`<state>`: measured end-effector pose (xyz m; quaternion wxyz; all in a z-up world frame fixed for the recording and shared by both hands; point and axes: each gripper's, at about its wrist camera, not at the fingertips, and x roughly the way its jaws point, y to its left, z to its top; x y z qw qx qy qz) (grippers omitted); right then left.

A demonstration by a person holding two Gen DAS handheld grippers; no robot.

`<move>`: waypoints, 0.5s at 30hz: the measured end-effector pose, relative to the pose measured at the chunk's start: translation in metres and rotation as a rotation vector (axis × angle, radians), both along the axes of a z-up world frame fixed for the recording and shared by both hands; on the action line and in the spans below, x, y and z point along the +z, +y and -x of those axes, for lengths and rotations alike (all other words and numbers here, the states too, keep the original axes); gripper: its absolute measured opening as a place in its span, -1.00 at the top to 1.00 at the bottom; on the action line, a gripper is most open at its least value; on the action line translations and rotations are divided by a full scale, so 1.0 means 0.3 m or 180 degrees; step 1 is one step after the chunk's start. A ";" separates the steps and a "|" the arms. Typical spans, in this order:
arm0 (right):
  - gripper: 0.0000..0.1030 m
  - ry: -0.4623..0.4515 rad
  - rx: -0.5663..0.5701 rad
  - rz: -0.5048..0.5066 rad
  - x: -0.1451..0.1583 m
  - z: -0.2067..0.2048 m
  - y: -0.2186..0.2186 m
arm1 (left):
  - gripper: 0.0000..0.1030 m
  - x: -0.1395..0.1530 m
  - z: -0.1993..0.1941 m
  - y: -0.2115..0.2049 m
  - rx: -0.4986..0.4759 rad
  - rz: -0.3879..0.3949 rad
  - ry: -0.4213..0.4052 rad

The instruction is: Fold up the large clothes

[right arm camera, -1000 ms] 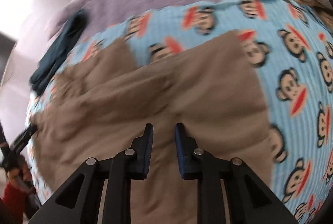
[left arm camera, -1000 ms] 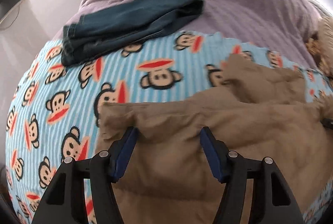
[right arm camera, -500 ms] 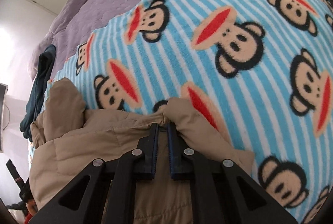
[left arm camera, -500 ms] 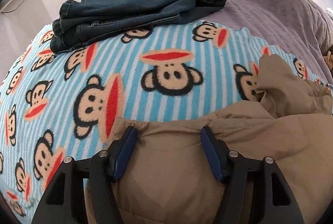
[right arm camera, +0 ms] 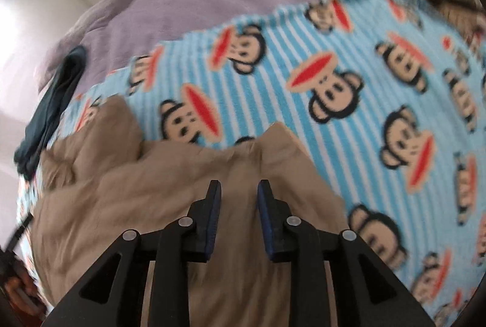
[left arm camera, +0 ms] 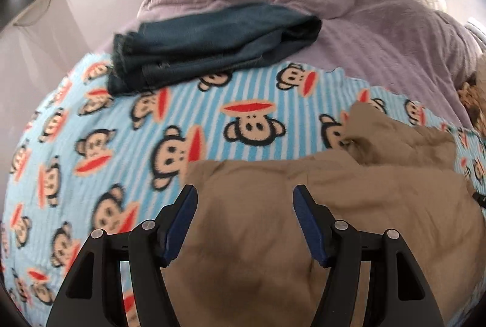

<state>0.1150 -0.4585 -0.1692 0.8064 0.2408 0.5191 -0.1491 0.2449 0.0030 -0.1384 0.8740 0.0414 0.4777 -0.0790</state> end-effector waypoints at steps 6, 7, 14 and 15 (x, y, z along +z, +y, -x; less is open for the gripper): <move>0.46 -0.0107 -0.0131 -0.0106 0.080 0.229 0.079 | -0.30 0.020 0.162 0.112 0.0259 0.0058 0.0147; 0.46 -0.0125 -0.0164 -0.0163 0.090 0.277 0.090 | -0.30 0.016 0.196 0.129 0.0289 0.0082 0.0197; 0.07 -0.0089 -0.0181 -0.0569 0.083 0.474 0.188 | -0.30 -0.041 0.364 0.152 0.0290 0.0268 0.0604; 0.02 -0.0093 -0.0193 -0.0637 0.077 0.493 0.201 | -0.30 -0.045 0.380 0.149 0.0278 0.0276 0.0631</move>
